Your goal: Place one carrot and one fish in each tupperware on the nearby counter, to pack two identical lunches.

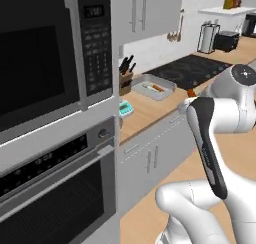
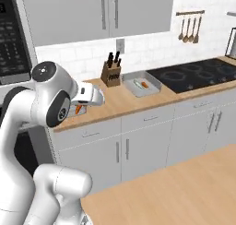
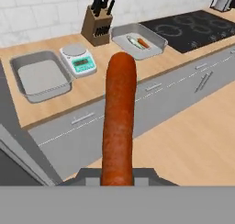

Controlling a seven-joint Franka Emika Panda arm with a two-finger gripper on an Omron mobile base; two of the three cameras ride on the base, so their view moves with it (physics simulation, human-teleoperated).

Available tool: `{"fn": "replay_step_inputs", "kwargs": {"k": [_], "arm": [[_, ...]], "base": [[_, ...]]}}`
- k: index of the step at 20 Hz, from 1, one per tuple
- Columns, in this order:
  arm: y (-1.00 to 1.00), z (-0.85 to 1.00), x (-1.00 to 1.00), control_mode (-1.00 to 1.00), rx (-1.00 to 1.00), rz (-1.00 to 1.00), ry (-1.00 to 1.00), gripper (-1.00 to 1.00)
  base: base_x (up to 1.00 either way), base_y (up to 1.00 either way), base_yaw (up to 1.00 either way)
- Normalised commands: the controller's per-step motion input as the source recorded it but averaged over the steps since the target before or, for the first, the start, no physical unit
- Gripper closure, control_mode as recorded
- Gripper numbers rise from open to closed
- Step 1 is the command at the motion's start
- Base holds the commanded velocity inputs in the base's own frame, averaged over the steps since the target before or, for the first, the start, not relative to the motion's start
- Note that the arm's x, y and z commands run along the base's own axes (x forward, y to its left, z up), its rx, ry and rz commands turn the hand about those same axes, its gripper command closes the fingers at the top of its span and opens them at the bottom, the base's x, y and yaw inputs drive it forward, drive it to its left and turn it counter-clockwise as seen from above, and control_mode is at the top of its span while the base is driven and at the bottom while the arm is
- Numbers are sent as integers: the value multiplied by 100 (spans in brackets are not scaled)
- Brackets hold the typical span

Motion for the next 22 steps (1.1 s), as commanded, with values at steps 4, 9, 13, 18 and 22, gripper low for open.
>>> {"fn": "replay_step_inputs", "kwargs": {"k": [4, 9, 13, 18, 22], "arm": [[0, 0, 0, 100, 0, 0, 0, 100], [0, 0, 0, 100, 0, 0, 0, 100], [0, 0, 0, 100, 0, 0, 0, 100], [0, 0, 0, 100, 0, 0, 0, 100], [0, 0, 0, 100, 0, 0, 0, 100]], "base": [[100, -8, 67], [95, -77, 50], [65, -100, 34], [60, -53, 36], [49, 0, 44]]}}
